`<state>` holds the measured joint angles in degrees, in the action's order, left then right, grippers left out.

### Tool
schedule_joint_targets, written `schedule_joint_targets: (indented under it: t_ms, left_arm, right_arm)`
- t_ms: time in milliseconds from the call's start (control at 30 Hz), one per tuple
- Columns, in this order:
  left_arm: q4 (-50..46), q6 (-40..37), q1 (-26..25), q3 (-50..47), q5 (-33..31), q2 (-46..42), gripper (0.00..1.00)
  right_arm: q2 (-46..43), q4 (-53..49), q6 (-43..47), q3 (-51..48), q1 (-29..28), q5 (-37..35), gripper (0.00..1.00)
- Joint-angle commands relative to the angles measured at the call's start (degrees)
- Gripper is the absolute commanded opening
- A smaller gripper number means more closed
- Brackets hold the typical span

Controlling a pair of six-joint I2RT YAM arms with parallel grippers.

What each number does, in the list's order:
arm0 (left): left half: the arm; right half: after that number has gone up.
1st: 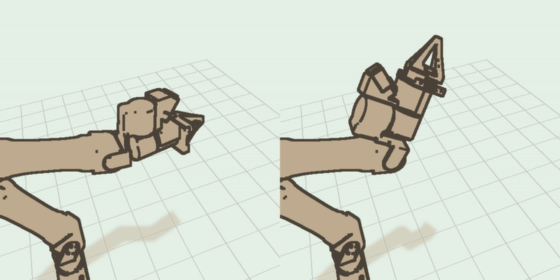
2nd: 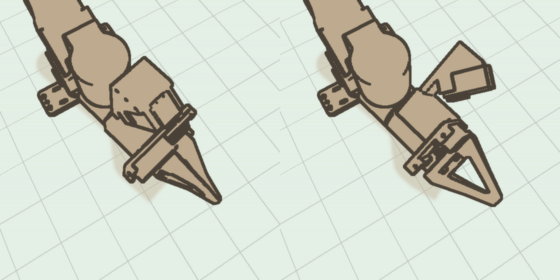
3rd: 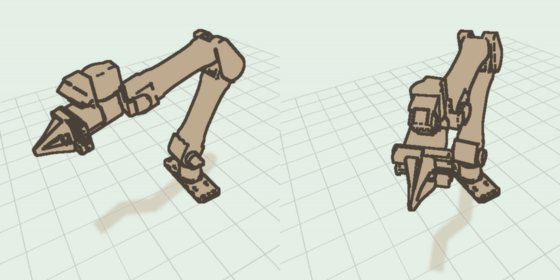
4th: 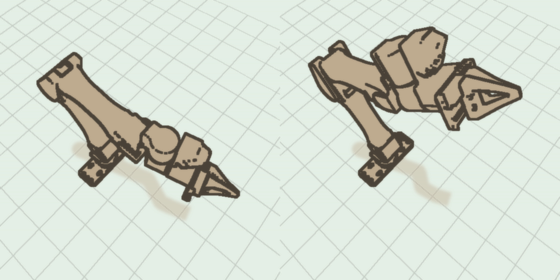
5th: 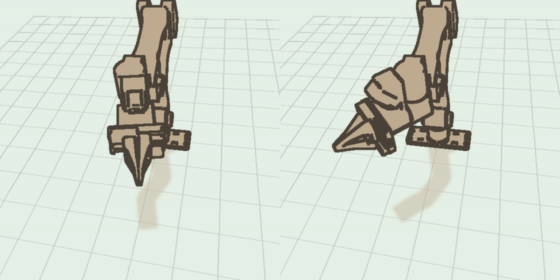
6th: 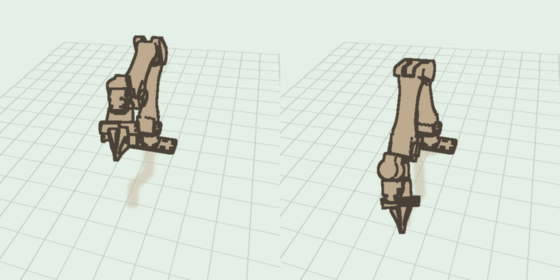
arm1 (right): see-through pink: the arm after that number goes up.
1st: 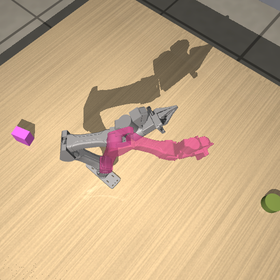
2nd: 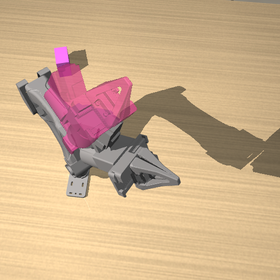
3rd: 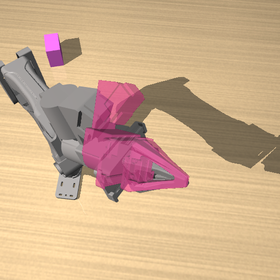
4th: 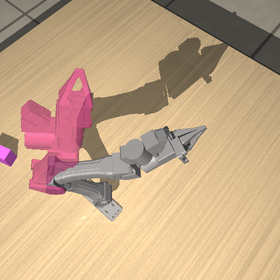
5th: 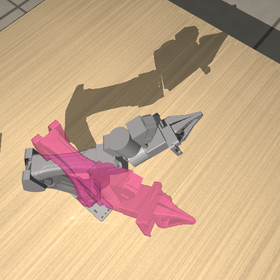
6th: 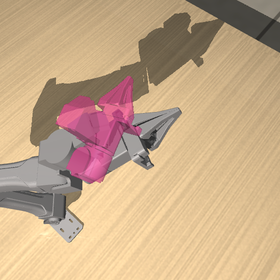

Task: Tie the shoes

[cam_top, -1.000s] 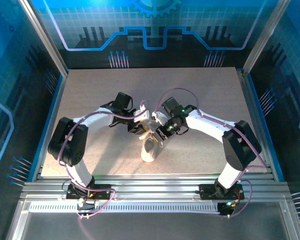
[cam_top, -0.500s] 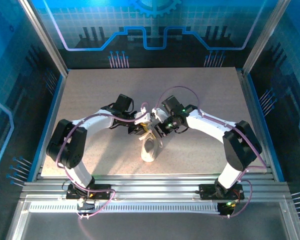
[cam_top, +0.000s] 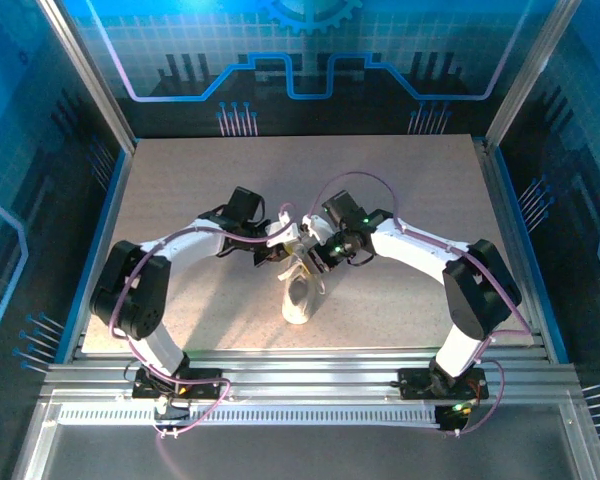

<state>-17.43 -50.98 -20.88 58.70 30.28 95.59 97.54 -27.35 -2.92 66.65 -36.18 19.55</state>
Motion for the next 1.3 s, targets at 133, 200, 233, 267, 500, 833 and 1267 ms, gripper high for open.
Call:
schedule_joint_targets:
  t_ms: [133,200,233,267,500,833,1267]
  left_arm:
    - [-0.94,-0.37,2.68,-0.44,-0.05,-3.12,0.0]
    - [-1.28,-0.45,2.87,-0.43,-0.12,-3.22,0.0]
    - [-1.37,-0.6,3.0,-0.43,-0.19,-3.22,0.0]
    - [-1.44,-0.6,3.04,-0.43,-0.21,-3.22,0.0]
    - [-2.15,-1.05,4.23,-0.6,-0.27,-3.48,0.0]
    - [-4.63,-2.64,5.65,-1.37,-1.73,-4.44,0.0]
    - [-5.92,-3.6,6.73,-3.14,-2.68,-5.15,0.0]
  right_arm:
    - [-1.22,-0.62,1.44,-3.22,1.29,1.28,0.28]
    - [-1.45,-0.66,1.31,-3.79,1.67,1.27,0.26]
    - [-1.71,-0.63,1.2,-4.08,1.78,1.37,0.25]
    - [-1.91,-0.76,1.16,-4.24,1.88,1.37,0.24]
    - [-3.47,-1.33,1.11,-6.28,2.43,0.93,0.15]
    - [-4.86,-4.0,1.5,-7.33,2.7,-0.39,0.04]
    - [-6.7,-4.73,1.22,-8.11,2.98,-0.83,0.01]
